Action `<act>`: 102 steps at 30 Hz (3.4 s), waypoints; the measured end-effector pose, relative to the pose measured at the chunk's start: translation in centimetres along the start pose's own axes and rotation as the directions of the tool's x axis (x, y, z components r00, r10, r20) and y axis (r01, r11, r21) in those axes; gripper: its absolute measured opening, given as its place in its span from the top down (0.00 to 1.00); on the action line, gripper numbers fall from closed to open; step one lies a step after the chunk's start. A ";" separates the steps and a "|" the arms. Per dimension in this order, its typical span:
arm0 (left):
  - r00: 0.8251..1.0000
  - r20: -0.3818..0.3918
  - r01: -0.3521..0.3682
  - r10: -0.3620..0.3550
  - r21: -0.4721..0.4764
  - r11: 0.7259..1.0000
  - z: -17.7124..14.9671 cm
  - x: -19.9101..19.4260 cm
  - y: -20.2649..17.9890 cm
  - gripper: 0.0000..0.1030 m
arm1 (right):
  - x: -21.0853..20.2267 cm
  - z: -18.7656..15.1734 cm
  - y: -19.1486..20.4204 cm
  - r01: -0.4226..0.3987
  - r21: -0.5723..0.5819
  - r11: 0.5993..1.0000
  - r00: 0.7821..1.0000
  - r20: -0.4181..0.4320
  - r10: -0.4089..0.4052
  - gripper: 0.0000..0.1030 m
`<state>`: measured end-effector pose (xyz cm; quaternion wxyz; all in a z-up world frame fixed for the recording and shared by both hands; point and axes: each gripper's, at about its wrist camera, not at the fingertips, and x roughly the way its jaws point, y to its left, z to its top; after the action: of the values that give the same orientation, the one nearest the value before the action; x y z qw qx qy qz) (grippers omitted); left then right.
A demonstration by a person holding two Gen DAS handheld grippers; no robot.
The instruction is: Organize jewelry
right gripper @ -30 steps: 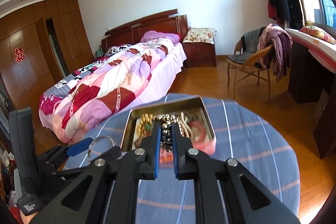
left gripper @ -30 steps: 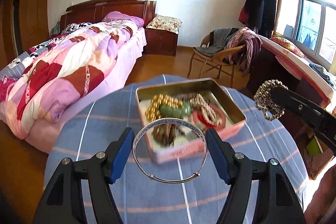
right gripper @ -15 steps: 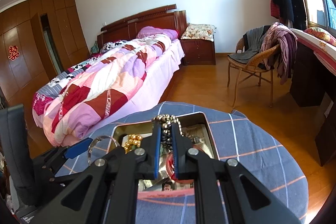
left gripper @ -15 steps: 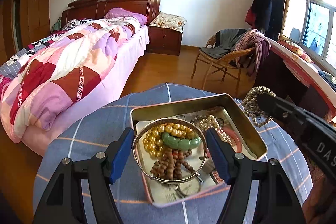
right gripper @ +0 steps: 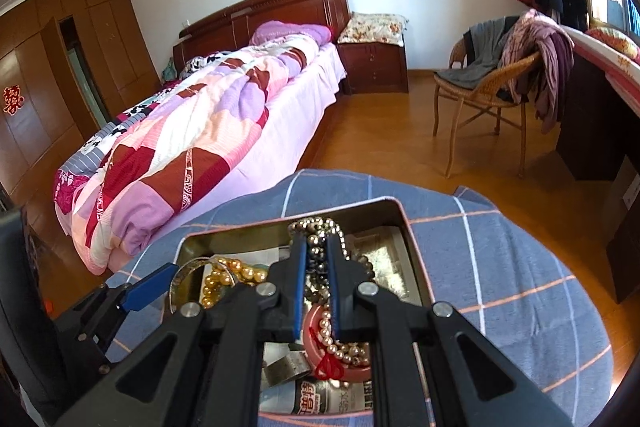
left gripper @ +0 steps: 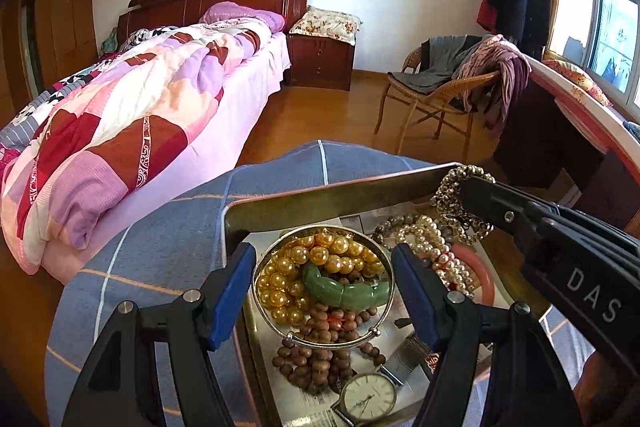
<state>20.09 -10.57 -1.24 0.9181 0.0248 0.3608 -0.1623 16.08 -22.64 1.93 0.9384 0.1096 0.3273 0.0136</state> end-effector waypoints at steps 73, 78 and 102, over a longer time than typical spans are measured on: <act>0.951 0.193 -0.244 0.243 -0.015 0.970 -11.0 -22.0 0.2 0.14 | -21.4 -10.7 4.1 0.166 0.028 0.986 0.926 0.340 -0.166 0.00; 0.944 0.221 -0.246 0.243 -0.016 0.969 -10.9 -23.0 0.1 0.14 | -22.4 -10.6 4.4 0.163 0.031 0.986 0.913 0.373 -0.162 0.00; 0.930 0.276 -0.241 0.242 -0.040 0.970 -10.6 -24.6 0.5 0.13 | -23.6 -10.3 5.1 0.163 0.036 0.986 0.890 0.425 -0.163 0.00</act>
<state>-3.56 -1.50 7.42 0.9727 0.0433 0.2226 -0.0491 -8.60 -17.92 9.61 0.9851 0.0816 0.1223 -0.0892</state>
